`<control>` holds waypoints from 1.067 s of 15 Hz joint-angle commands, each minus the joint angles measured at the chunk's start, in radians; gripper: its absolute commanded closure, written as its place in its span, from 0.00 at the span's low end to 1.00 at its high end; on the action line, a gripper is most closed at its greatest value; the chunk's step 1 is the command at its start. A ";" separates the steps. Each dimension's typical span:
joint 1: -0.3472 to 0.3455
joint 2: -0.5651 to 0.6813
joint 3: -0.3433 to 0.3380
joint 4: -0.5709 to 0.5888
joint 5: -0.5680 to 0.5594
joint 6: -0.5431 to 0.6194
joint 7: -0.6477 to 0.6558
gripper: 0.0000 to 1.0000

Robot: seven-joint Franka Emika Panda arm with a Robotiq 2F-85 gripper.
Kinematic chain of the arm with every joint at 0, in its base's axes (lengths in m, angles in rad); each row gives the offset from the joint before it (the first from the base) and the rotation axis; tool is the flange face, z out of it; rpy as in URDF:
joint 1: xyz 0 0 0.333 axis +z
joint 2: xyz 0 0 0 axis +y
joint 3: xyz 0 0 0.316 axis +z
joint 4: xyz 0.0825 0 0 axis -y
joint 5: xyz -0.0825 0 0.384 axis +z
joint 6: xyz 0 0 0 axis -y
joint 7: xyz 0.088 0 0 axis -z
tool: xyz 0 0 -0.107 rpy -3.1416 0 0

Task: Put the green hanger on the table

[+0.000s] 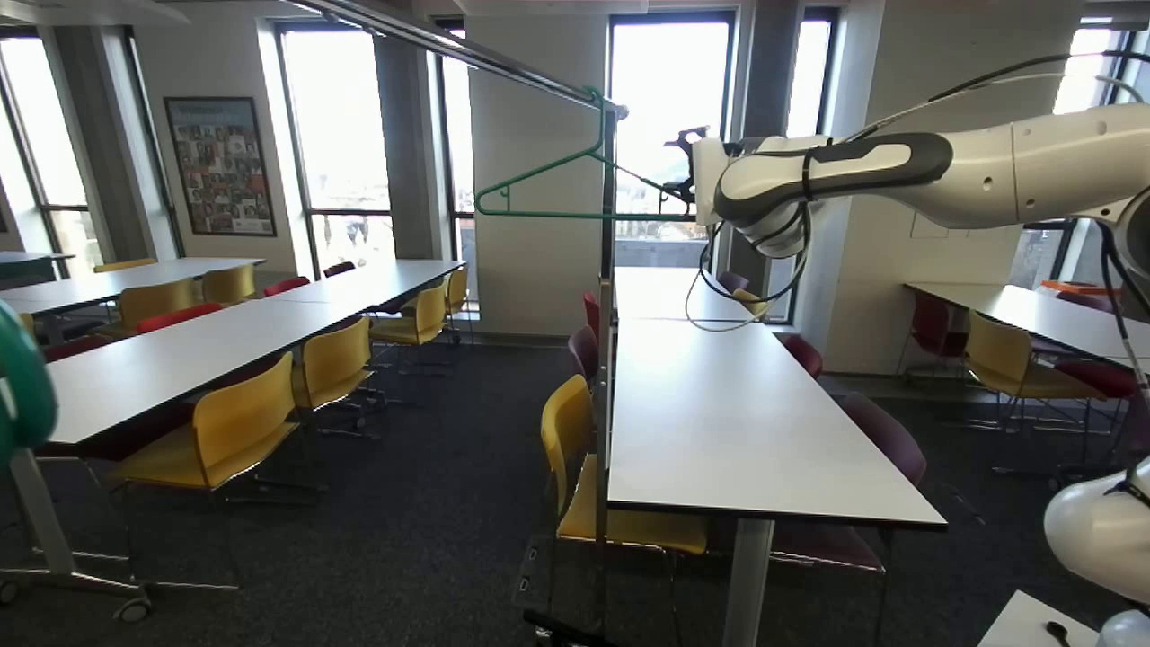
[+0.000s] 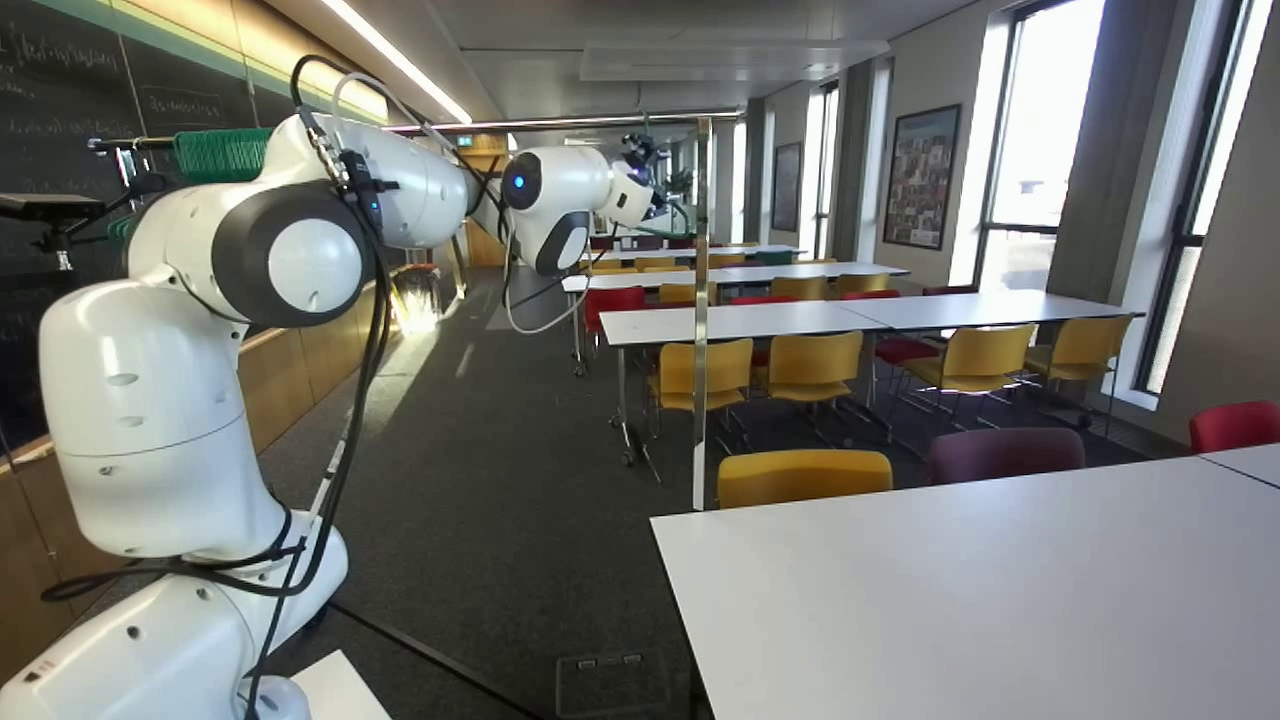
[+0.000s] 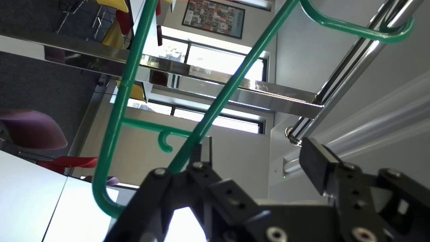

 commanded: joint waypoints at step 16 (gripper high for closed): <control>0.230 0.008 -0.107 0.048 0.002 -0.004 0.201 0.00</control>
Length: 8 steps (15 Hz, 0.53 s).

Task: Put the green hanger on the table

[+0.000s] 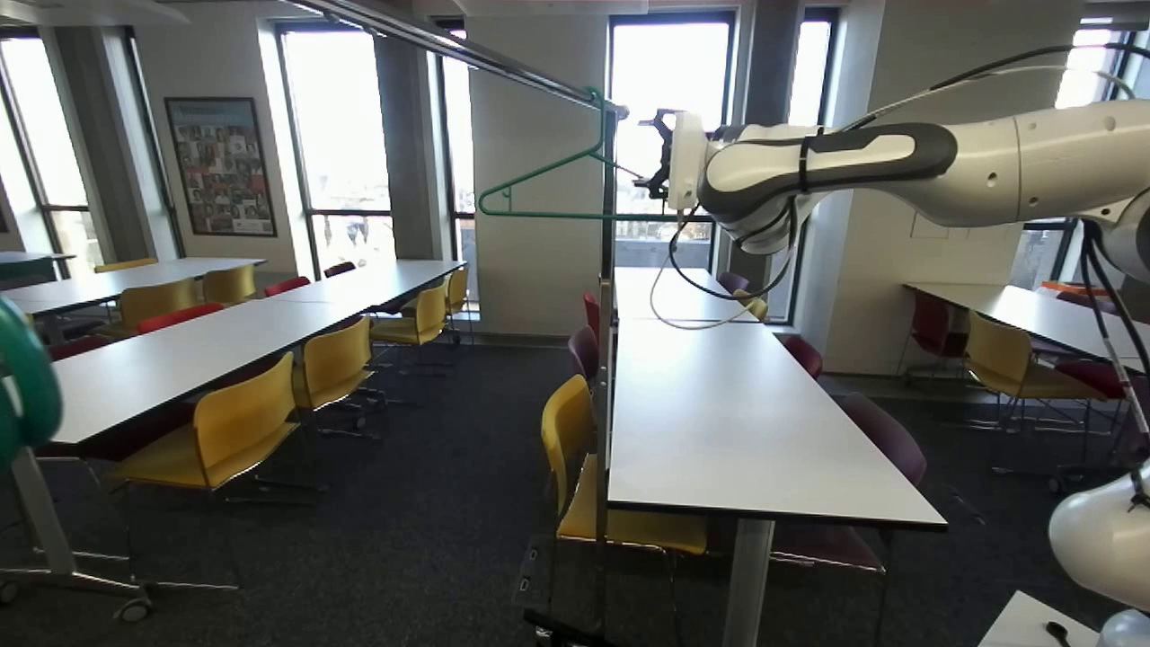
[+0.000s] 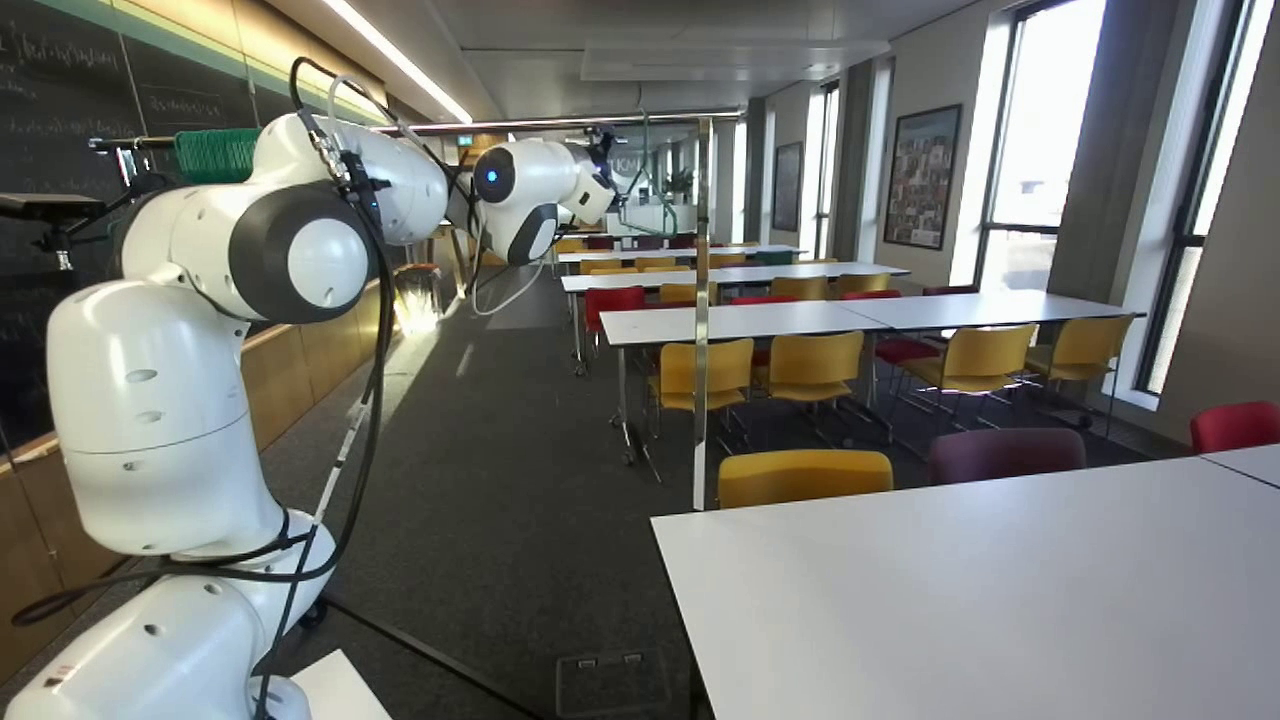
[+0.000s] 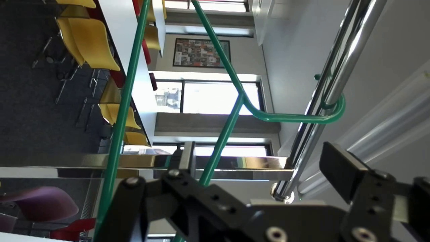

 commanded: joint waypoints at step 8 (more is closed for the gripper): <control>0.155 0.066 -0.257 0.036 -0.010 -0.002 -0.044 0.00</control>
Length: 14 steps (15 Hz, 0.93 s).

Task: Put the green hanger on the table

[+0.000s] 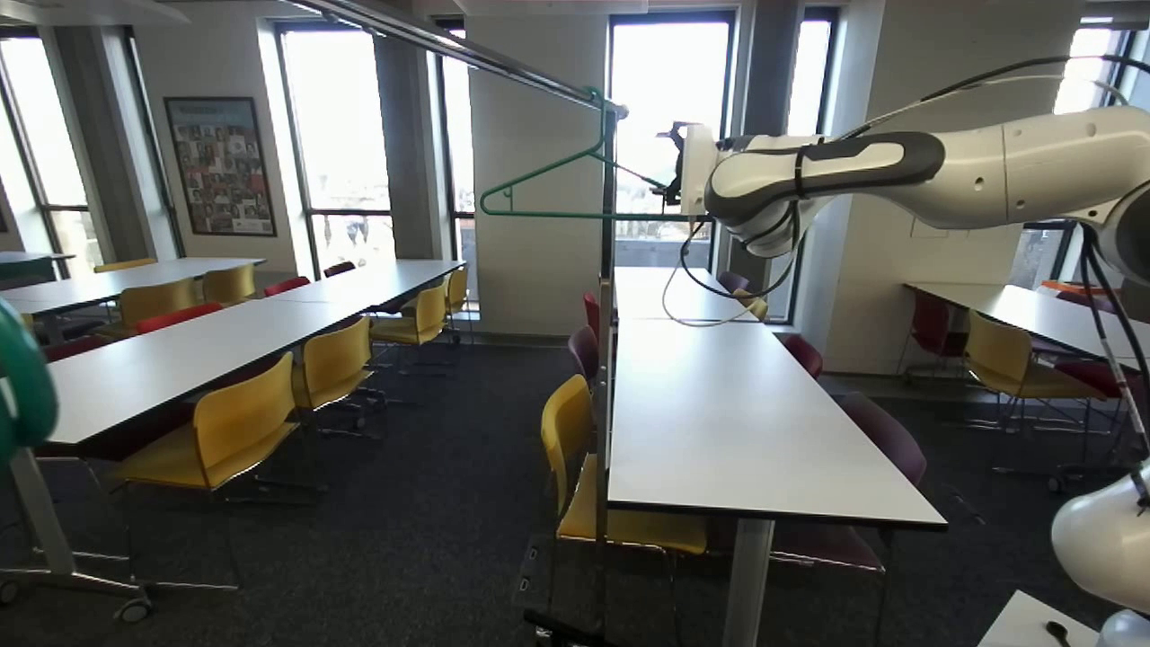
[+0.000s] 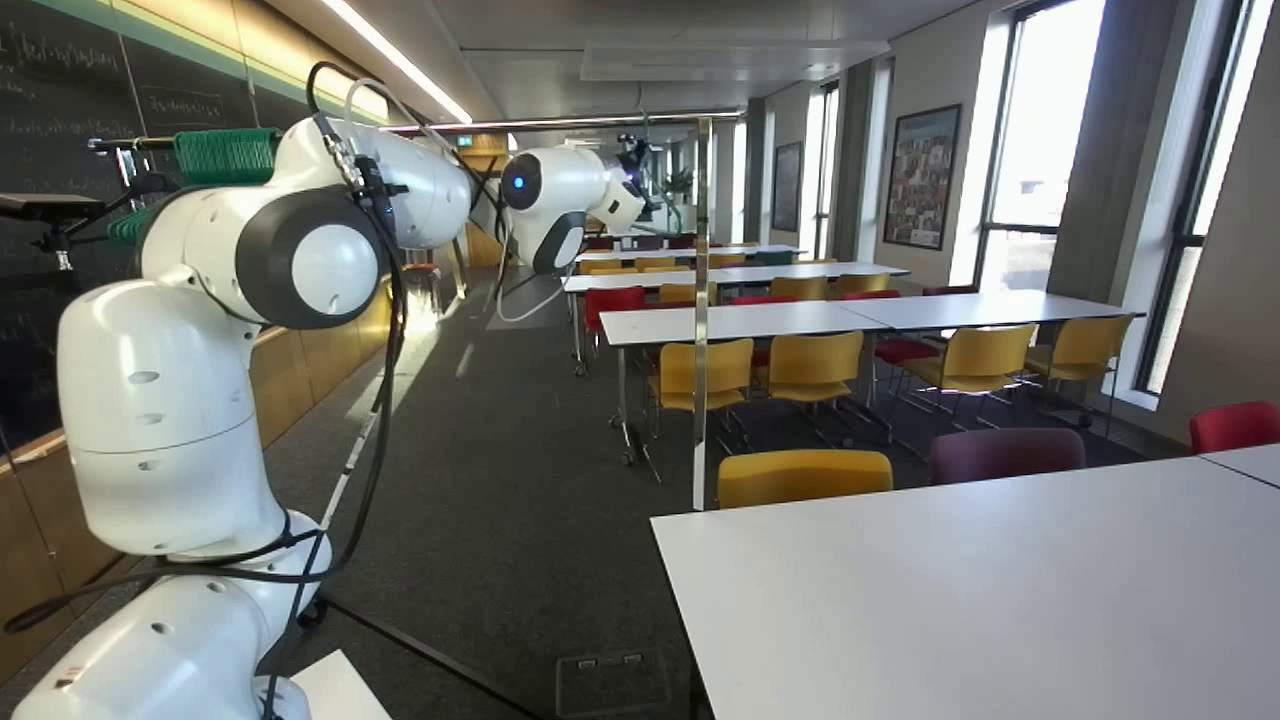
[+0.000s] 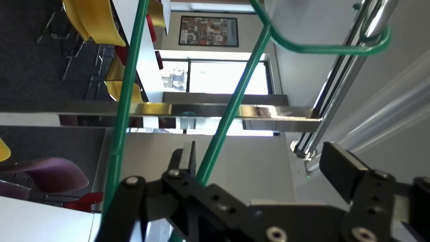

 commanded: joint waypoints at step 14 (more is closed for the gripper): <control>0.647 0.302 -0.590 0.356 -0.026 0.000 -0.202 0.00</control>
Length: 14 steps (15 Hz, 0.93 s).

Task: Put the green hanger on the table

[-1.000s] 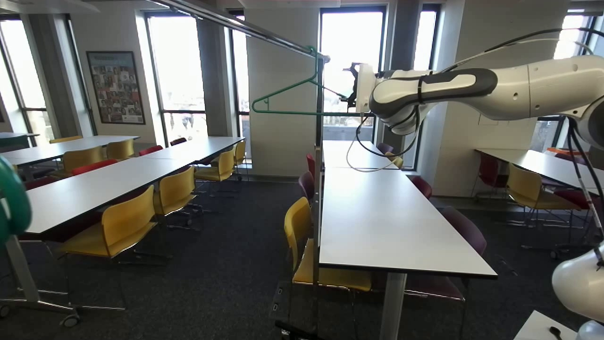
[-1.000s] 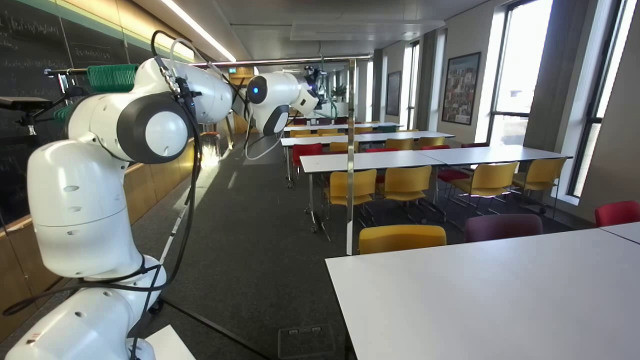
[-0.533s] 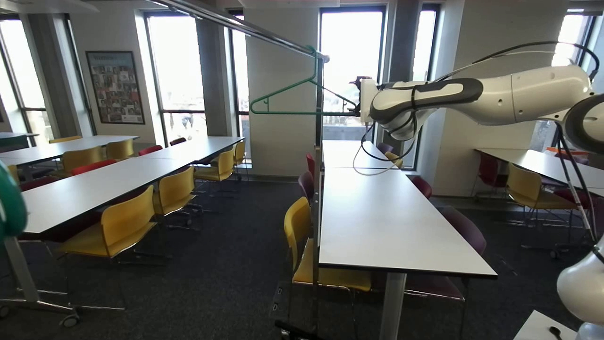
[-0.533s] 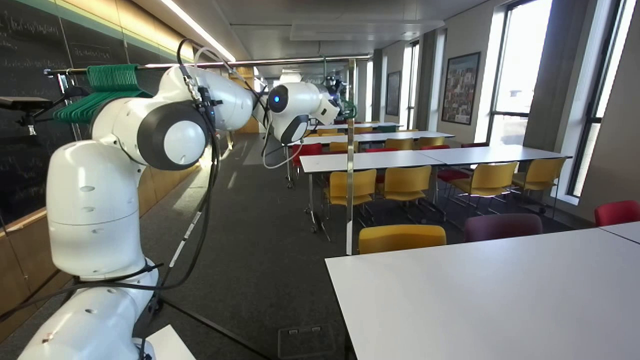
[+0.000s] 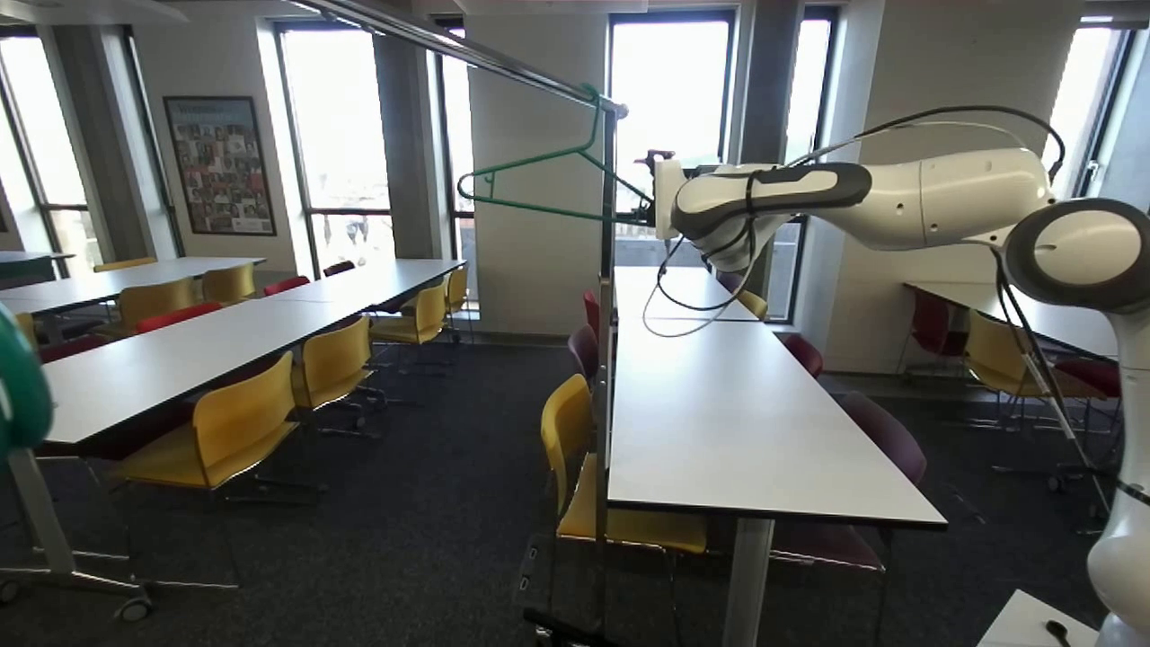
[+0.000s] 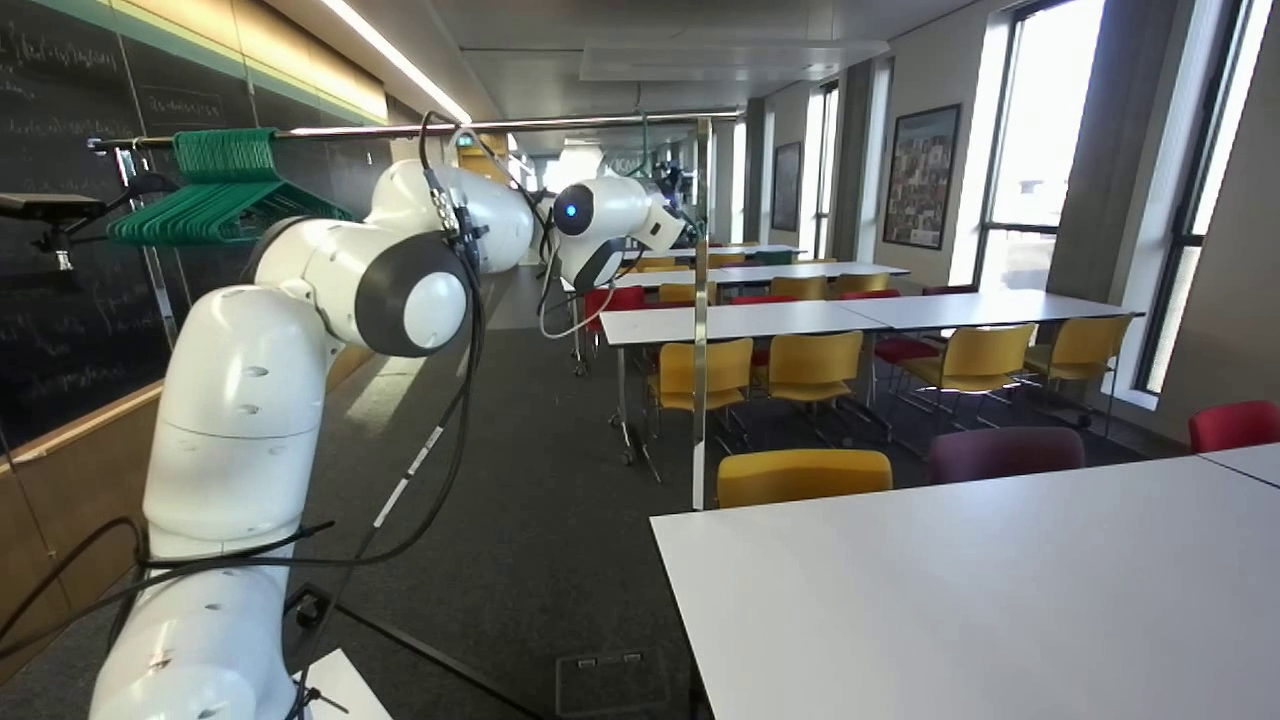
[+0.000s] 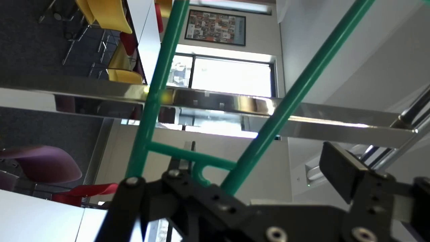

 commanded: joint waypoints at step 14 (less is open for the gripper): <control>0.297 0.084 -0.257 0.176 -0.040 0.000 -0.026 0.93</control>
